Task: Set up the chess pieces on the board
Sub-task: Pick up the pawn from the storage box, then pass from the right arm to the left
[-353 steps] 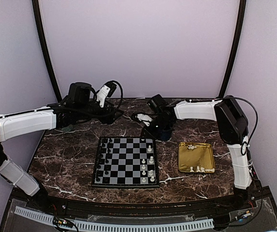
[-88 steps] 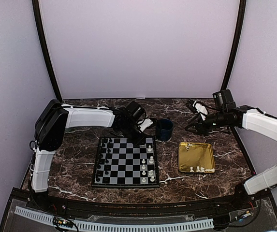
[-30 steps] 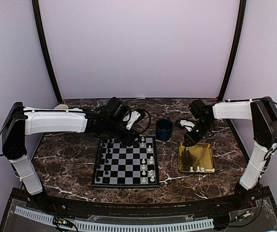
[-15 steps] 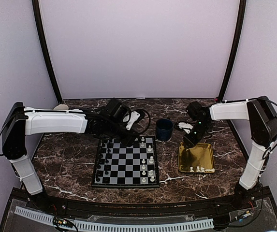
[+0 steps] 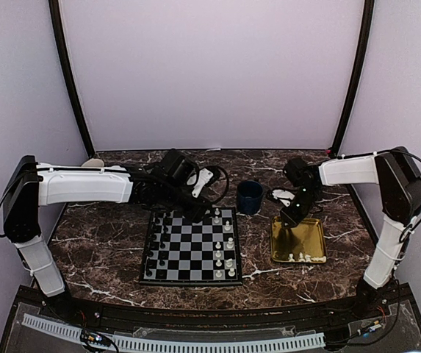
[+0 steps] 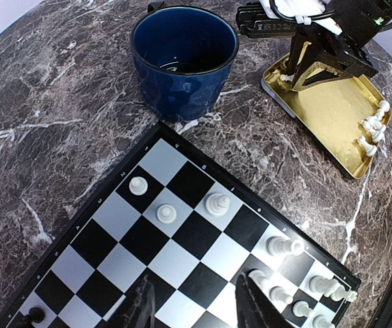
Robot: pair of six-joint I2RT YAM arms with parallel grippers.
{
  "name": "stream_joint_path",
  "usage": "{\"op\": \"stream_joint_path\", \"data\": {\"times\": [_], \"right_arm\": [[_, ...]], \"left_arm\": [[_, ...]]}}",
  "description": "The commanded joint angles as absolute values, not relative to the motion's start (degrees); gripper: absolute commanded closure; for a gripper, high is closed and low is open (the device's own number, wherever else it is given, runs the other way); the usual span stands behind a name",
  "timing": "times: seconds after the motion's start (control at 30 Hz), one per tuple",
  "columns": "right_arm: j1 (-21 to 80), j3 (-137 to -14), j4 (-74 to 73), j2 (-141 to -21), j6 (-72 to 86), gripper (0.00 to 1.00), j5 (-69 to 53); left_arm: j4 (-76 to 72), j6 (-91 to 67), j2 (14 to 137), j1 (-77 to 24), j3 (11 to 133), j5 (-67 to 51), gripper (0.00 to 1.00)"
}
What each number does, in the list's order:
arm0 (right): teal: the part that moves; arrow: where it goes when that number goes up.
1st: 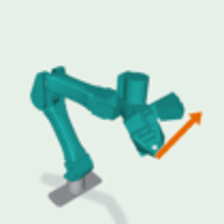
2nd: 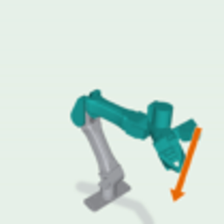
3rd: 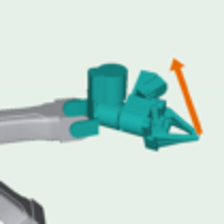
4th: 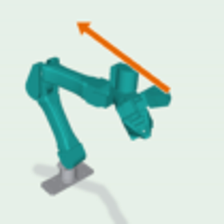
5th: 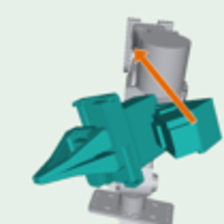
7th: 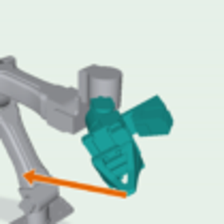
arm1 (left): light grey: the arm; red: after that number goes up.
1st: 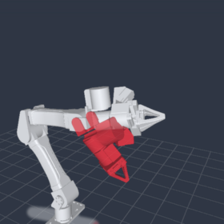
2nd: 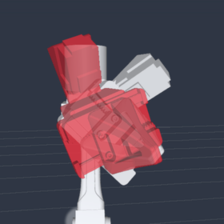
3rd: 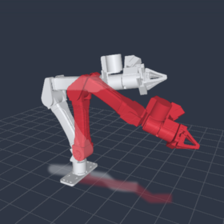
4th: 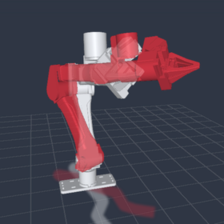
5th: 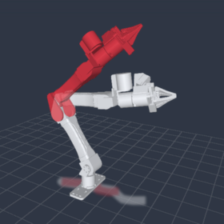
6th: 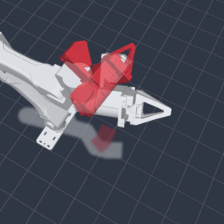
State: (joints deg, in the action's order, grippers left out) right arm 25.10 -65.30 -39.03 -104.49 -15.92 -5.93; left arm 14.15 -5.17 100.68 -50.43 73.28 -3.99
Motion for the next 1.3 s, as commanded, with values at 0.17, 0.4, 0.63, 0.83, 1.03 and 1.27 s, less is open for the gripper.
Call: {"op": "stream_joint_path", "data": {"times": [0.17, 0.4, 0.63, 0.83, 1.03, 1.27], "right_arm": [[25.4, -63.6, -38.6, -104.0, -16.1, 0.81, -5.8], [25.4, -63.2, -38.8, -98.3, -19.2, 0.88, -11.1], [25.7, -60.7, -37.1, -85.5, -27.1, 0.89, -29.4], [27.8, -61.8, -36.5, -80.5, -29.3, 0.88, -36.1], [30.4, -64.0, -37.3, -80.9, -29.9, 0.87, -37.8], [33.3, -64.9, -36.8, -81.3, -29.2, 0.86, -36.5]], "left_arm": [[13.1, -5.3, 99.9, -50.7, 72.8, -4.4, 0.57], [11.5, -6.5, 100.1, -50.7, 73.3, -6.4, 0.57], [0.6, -16.5, 101.2, -50.7, 72.6, -14.8, 0.57], [-17.1, -30.8, 103.2, -50.7, 70.0, -22.7, 0.57], [-33.7, -42.8, 108.4, -50.7, 69.6, -31.9, 0.58], [-40.8, -49.1, 112.9, -50.9, 71.1, -35.6, 0.58]]}}
